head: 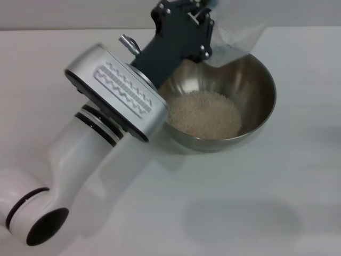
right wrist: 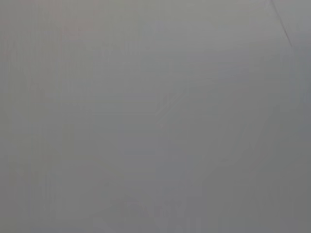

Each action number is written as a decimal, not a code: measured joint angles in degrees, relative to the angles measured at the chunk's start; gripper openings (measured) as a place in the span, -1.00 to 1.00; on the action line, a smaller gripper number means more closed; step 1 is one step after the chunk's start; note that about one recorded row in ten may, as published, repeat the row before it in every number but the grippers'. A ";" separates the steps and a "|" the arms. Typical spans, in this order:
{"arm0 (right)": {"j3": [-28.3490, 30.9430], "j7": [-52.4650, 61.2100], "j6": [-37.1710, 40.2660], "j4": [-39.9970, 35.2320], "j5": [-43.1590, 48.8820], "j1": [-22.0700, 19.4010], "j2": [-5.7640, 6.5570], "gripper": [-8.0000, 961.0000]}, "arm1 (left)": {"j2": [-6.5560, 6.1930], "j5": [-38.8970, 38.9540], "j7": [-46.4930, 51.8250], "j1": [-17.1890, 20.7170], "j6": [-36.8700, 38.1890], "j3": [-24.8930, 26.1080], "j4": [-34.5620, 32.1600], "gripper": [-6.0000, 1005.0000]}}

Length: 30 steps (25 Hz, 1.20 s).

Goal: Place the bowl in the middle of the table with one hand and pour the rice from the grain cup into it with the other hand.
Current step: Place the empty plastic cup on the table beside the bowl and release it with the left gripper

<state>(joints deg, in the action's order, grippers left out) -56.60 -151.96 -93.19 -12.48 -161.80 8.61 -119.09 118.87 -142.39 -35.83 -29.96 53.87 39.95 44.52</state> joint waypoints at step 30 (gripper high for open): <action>0.00 -0.57 1.79 0.52 0.35 1.67 0.00 0.27 | -0.01 -0.37 19.38 13.63 6.26 13.32 -16.81 -0.87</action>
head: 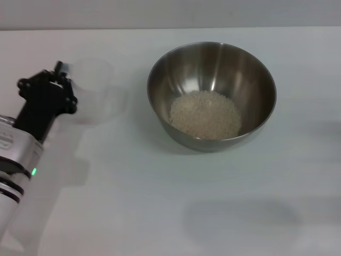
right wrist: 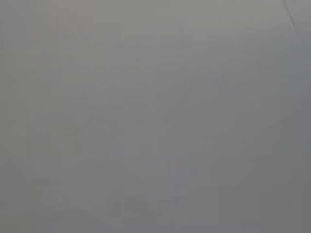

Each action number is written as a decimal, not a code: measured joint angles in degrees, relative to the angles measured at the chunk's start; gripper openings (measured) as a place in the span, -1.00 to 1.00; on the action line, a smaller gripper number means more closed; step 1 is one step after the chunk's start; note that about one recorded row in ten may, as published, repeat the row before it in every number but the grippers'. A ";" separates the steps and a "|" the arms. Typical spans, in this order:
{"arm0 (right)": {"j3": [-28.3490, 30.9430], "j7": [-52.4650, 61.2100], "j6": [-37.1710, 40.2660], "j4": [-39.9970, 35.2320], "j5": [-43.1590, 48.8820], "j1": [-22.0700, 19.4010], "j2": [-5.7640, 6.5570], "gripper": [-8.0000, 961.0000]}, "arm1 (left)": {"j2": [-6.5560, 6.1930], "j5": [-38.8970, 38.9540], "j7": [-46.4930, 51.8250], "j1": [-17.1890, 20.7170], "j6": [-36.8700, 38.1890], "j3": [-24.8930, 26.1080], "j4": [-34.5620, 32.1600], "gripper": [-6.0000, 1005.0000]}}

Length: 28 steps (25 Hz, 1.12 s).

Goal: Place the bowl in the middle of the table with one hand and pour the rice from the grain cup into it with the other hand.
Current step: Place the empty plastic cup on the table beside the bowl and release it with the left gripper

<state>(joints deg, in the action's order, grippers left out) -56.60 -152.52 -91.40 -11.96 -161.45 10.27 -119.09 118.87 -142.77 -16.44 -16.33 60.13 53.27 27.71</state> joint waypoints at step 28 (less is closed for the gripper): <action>-0.63 0.07 -0.24 0.10 0.09 -0.26 0.00 0.27 | 0.12 0.23 6.79 -5.48 -5.49 -10.91 -5.81 -0.23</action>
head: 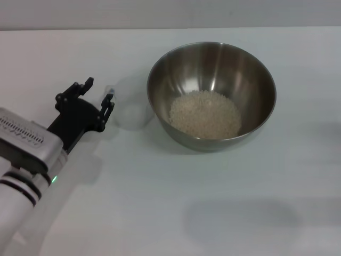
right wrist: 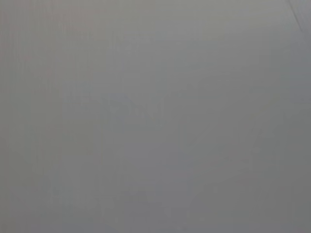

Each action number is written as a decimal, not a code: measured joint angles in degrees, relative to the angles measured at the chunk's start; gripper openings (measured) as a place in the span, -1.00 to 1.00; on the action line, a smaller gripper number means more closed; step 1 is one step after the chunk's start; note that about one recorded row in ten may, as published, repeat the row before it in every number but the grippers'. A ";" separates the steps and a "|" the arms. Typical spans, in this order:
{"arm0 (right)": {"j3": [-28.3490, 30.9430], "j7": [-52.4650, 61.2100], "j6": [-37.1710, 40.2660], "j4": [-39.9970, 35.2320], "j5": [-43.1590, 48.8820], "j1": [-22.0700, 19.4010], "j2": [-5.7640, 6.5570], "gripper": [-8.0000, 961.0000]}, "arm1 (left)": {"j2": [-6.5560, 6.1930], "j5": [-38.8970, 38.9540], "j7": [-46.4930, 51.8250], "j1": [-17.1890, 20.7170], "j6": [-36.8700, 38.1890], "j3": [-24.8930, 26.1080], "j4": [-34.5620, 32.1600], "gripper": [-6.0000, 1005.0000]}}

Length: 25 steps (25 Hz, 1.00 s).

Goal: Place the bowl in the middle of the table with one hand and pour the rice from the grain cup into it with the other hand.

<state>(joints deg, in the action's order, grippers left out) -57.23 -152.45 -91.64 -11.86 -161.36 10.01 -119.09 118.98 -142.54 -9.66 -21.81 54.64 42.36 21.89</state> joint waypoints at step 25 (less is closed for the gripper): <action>0.02 -0.24 0.14 0.62 0.24 0.31 0.00 0.30 | -0.23 0.13 -0.89 10.29 16.64 0.69 -4.36 0.60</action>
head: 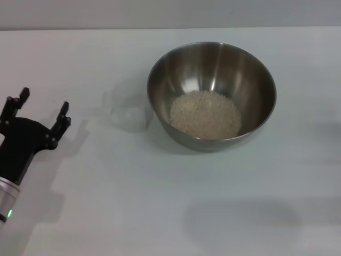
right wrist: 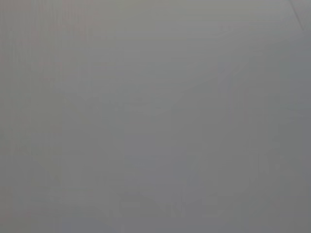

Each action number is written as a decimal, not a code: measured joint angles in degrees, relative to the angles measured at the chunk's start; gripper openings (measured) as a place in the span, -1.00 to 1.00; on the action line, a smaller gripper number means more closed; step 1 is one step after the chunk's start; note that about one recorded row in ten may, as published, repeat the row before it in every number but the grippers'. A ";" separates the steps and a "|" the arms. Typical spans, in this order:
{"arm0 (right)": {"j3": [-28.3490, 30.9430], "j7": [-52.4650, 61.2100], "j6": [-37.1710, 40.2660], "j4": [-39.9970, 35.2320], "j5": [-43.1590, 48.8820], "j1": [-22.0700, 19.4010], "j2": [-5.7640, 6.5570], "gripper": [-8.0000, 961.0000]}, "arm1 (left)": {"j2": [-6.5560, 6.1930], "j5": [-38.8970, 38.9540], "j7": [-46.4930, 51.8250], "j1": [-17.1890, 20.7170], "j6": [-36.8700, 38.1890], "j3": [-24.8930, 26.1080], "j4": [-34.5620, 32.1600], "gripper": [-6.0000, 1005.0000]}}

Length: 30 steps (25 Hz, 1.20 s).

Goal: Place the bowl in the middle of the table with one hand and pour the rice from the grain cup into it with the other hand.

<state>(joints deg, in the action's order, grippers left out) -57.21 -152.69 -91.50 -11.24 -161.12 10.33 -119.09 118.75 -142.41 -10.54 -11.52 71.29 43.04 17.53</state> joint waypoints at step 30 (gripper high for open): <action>-0.14 -9.44 7.24 4.87 3.37 3.08 -0.02 0.43 | 0.34 1.28 2.00 -1.40 3.24 7.32 1.33 0.60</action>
<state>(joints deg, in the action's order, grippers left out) -57.35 -162.13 -84.26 -6.37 -157.75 13.41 -119.11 119.09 -141.14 -8.54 -12.92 74.53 50.36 18.86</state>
